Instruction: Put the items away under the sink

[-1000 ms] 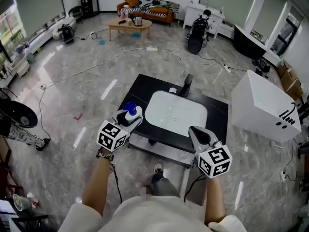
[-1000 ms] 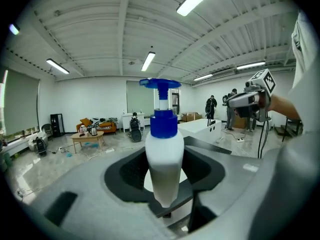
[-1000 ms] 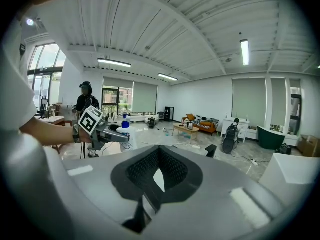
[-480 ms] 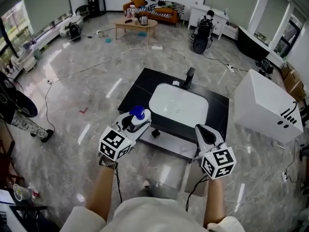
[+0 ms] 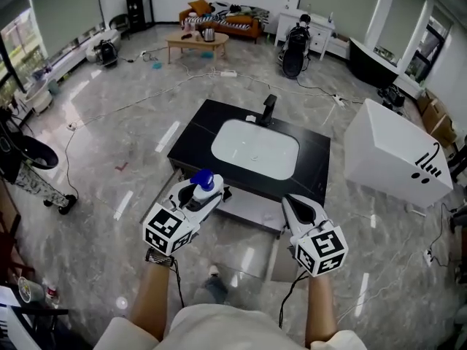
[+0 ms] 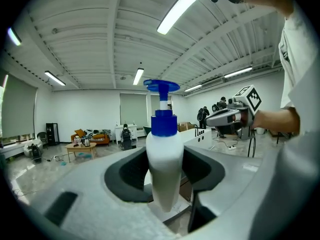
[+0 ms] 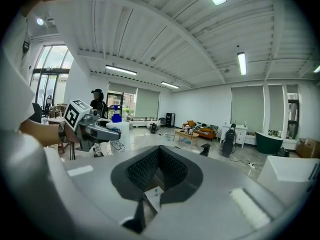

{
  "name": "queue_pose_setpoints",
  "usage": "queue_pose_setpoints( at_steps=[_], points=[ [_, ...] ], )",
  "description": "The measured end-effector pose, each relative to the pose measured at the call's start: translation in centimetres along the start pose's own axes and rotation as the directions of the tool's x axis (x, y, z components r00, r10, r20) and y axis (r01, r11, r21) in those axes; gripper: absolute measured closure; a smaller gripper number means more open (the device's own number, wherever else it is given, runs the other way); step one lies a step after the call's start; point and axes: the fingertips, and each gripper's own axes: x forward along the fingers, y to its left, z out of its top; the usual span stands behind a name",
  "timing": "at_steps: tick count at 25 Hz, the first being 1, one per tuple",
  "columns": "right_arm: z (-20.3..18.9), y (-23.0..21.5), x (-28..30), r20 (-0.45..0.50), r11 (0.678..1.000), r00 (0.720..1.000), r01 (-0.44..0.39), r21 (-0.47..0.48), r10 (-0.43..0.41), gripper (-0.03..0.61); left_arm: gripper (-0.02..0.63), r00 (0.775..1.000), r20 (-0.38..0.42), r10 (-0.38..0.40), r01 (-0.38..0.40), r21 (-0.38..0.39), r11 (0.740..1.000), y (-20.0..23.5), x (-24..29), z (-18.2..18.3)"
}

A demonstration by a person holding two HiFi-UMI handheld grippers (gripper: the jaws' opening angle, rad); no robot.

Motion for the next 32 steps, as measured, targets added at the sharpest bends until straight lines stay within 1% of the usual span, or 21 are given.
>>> queue_pose_setpoints(
  at_steps=[3,9,14,17,20,24,29,32],
  points=[
    [-0.8,0.1,-2.5,-0.012,1.0,1.0,0.004,-0.009,-0.004,0.572,0.407,1.0,-0.005,-0.019,0.019,0.014,1.0,-2.8,-0.1,0.2],
    [-1.2,-0.4,-5.7,-0.011,1.0,0.999,0.031,-0.005,-0.031,0.572,0.407,0.998,-0.001,-0.065,0.065,0.033,0.997,-6.9,0.3,0.7],
    [-1.9,-0.9,-6.4,-0.007,0.999,0.999,0.047,-0.012,-0.047,0.572,0.407,0.995,0.016,-0.102,0.101,0.025,0.995,-8.7,1.4,0.9],
    [-3.0,-1.5,-5.8,-0.02,0.998,0.998,0.06,-0.029,-0.06,0.572,0.407,0.993,0.015,-0.115,0.115,0.024,0.993,-8.8,2.2,0.2],
    [-4.4,-2.0,-5.2,-0.027,0.996,0.997,0.068,-0.05,-0.069,0.572,0.408,0.994,0.013,-0.11,0.11,0.022,0.994,-8.1,2.8,-1.2],
    [-7.3,-3.3,-3.9,-0.016,0.995,0.995,0.095,-0.033,-0.096,0.572,0.407,0.993,0.023,-0.114,0.113,0.026,0.993,-7.3,4.2,-4.0],
    [-13.1,-3.7,-1.2,-0.015,0.996,0.996,0.092,-0.003,-0.092,0.572,0.407,0.99,0.012,-0.138,0.137,0.035,0.99,-7.2,7.0,-9.5],
    [-17.0,-3.7,0.8,-0.015,0.996,0.996,0.087,0.012,-0.086,0.572,0.407,0.987,0.014,-0.157,0.157,0.018,0.987,-7.1,8.7,-13.7]
  ],
)
